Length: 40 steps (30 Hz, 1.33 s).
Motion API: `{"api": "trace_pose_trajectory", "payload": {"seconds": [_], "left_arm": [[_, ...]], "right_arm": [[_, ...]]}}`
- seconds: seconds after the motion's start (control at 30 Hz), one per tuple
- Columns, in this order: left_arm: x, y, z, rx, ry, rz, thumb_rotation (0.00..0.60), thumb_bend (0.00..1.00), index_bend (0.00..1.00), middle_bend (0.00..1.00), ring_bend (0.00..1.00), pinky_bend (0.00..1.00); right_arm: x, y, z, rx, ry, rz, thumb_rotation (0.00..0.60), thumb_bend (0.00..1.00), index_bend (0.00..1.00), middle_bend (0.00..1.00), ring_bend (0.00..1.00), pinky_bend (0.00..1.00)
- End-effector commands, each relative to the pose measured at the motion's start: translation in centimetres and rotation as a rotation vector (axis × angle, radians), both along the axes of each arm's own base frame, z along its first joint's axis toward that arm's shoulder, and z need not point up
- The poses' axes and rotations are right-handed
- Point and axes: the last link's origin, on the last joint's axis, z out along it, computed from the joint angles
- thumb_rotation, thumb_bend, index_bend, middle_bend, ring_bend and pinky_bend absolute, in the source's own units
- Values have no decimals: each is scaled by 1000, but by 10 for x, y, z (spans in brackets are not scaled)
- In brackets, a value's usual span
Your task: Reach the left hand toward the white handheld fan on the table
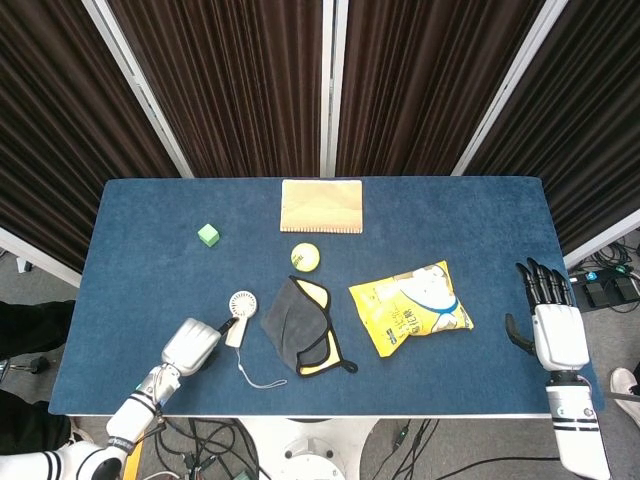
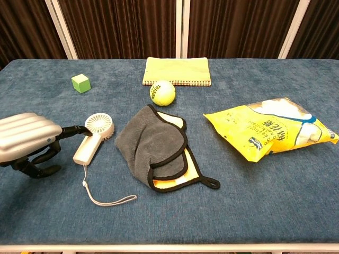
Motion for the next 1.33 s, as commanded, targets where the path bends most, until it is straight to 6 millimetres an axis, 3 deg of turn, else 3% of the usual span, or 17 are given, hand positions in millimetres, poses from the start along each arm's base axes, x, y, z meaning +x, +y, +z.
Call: {"api": "trace_pose_trajectory", "payload": {"seconds": [0.03,0.43,0.73,0.93,1.0,1.07,1.17,1.27,1.33], "left_arm": [[-1,1,-1,-3,13,4,600,381,147,825,819,736],[5,5,9,34,1,-5,600,383,148,824,818,736],[7,11,37,131,-27,27,600,383,153,825,818,736],[-10,17,68,308,-154,114,600,365,155,790,797,735],[-22,17,81,378,-209,136,600,316,154,685,687,703],[-37,17,91,419,-224,163,600,197,151,432,374,559],[-52,11,101,388,-201,208,600,53,144,187,110,327],[-59,5,113,417,-192,213,600,4,141,106,36,215],[-62,0,117,437,-188,208,600,0,141,104,35,205]], "right_arm": [[0,0,0,1,0,-1,600,353,0,0,0,0],[-2,0,1,-1,-4,-6,600,353,0,0,0,0],[-5,0,-1,0,-12,-11,600,352,0,0,0,0],[-1,5,2,-15,-38,4,600,352,0,0,0,0],[1,6,4,-30,-36,20,600,352,0,0,0,0],[2,6,5,-65,-6,32,600,353,0,0,0,0],[4,8,3,-88,23,41,600,353,0,0,0,0],[5,11,4,-96,31,54,600,352,0,0,0,0],[4,12,5,-101,33,55,600,351,0,0,0,0]]}}
